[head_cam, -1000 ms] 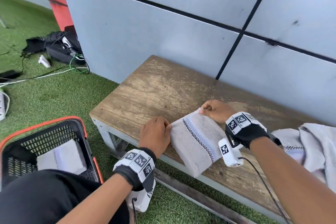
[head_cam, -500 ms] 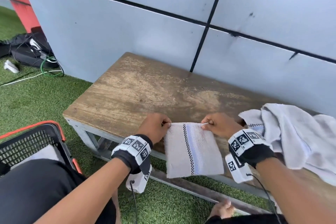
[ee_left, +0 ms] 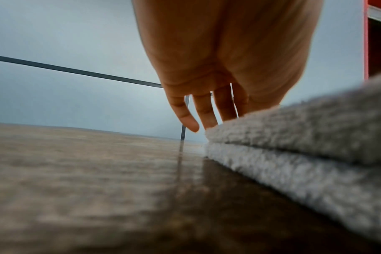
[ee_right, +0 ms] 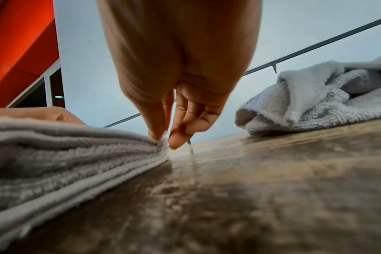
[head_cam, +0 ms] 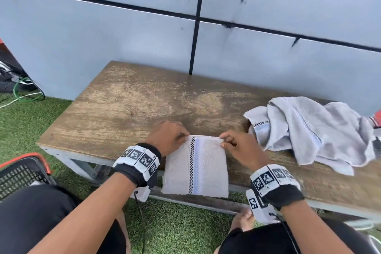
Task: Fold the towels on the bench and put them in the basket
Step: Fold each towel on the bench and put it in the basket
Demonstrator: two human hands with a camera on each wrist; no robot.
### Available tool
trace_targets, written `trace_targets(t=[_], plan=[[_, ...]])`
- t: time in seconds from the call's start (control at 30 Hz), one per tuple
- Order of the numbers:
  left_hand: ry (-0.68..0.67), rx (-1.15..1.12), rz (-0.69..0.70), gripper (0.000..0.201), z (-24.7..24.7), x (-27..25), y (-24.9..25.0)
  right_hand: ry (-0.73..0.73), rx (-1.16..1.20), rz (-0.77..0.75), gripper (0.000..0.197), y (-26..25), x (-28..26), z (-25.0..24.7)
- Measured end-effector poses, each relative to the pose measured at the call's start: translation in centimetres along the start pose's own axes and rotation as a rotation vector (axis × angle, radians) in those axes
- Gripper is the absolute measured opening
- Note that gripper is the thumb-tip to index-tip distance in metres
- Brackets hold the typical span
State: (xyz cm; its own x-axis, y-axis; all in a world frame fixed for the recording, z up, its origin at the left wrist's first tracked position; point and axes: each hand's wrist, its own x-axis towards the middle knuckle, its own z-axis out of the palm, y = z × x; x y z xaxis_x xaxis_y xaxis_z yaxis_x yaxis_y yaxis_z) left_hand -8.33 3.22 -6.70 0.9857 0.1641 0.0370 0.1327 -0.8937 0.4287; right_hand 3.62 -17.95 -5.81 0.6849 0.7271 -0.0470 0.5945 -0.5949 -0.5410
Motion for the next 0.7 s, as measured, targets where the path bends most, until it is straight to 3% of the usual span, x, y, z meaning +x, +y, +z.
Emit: trace_targets(t=[0.2,0.3,0.4,0.7], plan=[[0.071,-0.01,0.0,0.012,0.6,-0.1,-0.3,0.03,0.031,-0.05,0.015,0.2,0.9,0.2],[0.086,-0.035,-0.004,0.01,0.9,-0.1,-0.4,0.026,-0.068,-0.14,0.002,0.1,0.9,0.1],[0.1,-0.067,0.005,0.01,1.1,0.0,-0.5,0.027,-0.139,-0.253,0.003,0.2,1.0,0.0],[0.136,-0.12,-0.017,0.009,1.3,0.0,-0.6,0.06,-0.057,-0.175,0.006,0.4,1.7,0.5]])
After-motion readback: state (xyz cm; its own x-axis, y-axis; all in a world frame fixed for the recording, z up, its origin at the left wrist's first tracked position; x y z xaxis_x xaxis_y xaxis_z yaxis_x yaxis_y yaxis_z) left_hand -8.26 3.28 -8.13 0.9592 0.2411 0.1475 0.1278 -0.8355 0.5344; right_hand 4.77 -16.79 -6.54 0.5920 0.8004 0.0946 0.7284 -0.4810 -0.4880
